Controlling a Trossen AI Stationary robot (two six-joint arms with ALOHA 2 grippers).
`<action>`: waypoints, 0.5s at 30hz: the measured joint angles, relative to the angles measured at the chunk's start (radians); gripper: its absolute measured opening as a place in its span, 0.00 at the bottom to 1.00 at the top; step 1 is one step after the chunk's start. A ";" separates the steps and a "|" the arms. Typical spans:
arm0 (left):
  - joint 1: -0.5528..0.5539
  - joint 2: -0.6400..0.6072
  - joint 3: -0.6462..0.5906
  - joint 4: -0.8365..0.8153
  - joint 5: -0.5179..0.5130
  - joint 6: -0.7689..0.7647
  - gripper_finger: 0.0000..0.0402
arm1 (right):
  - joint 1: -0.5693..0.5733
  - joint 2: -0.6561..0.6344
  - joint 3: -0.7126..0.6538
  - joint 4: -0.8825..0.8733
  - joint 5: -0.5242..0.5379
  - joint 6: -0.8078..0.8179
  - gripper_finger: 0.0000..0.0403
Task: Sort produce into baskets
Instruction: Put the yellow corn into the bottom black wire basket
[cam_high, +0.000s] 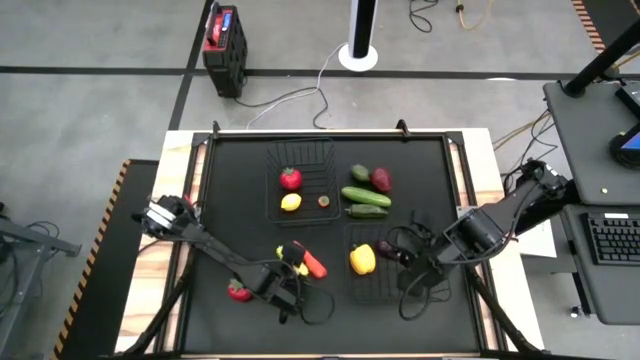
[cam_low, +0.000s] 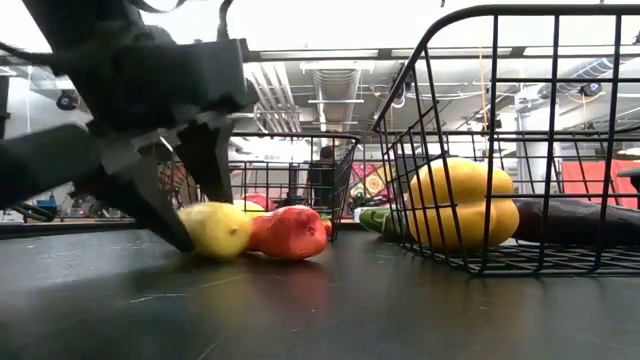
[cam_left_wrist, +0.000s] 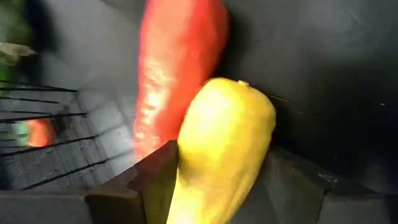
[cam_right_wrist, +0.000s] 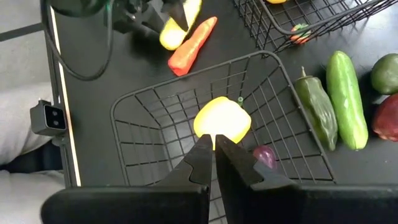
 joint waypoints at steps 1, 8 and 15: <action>0.000 0.007 0.000 0.001 0.011 -0.001 0.51 | 0.000 0.000 0.000 0.000 0.000 -0.001 0.03; -0.002 0.013 0.000 0.007 0.020 -0.038 0.45 | 0.000 0.000 0.000 -0.001 0.000 -0.012 0.03; -0.013 0.003 0.000 0.002 0.024 -0.054 0.31 | 0.001 0.000 -0.003 0.003 0.025 -0.051 0.03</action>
